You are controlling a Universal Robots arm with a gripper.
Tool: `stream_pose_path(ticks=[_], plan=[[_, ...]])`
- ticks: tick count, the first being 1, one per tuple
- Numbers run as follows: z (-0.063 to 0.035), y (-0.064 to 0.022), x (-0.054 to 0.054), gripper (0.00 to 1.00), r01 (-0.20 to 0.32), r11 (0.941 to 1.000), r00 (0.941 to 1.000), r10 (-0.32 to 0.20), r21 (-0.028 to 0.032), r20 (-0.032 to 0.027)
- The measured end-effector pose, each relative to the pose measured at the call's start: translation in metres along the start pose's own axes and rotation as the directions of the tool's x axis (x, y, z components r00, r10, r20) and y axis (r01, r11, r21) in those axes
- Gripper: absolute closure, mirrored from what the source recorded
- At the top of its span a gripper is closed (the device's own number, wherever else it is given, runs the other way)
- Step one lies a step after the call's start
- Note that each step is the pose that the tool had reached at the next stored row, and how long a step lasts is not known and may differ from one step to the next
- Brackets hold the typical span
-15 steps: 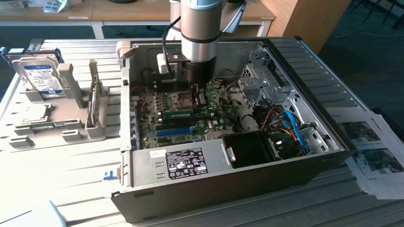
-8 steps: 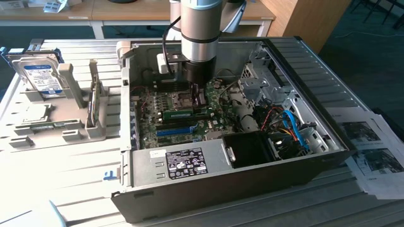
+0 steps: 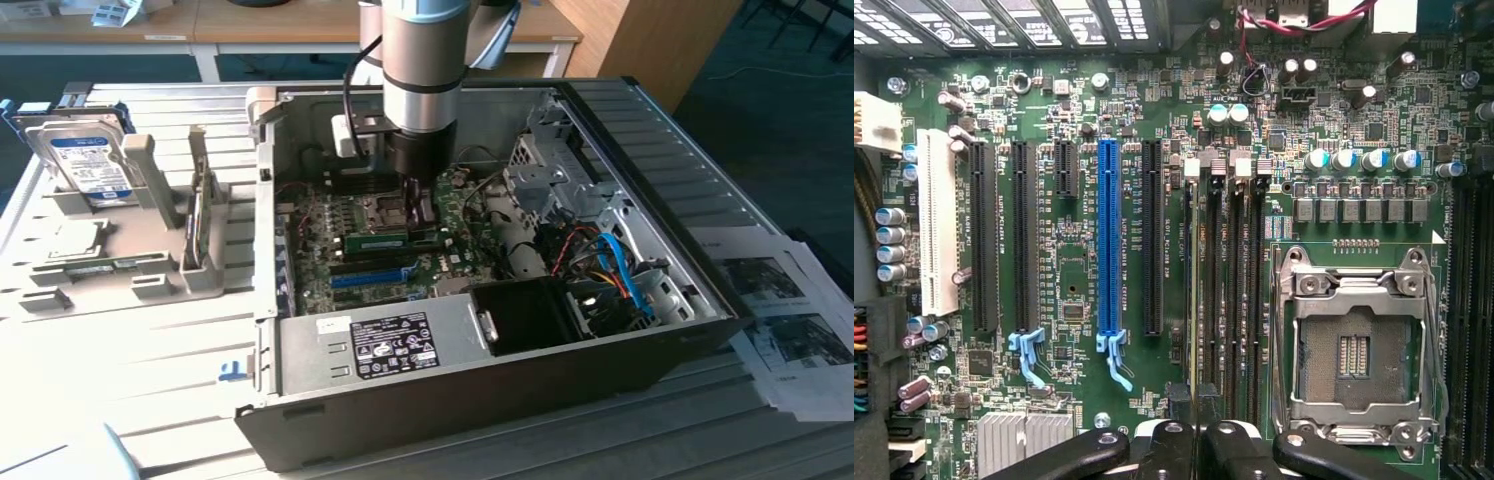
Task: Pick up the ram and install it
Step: 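Insert the ram into the slot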
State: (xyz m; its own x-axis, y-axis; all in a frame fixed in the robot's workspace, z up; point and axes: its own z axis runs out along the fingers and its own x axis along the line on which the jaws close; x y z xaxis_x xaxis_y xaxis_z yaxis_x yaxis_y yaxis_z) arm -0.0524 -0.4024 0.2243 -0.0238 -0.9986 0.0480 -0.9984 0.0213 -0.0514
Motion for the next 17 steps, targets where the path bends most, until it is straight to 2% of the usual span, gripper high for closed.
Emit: stream_pose_path(ticks=[17], plan=[[0.0010,0.0010,0.0000,0.88,0.000,1.0000,1.0000,0.000,0.0011,0.0011]])
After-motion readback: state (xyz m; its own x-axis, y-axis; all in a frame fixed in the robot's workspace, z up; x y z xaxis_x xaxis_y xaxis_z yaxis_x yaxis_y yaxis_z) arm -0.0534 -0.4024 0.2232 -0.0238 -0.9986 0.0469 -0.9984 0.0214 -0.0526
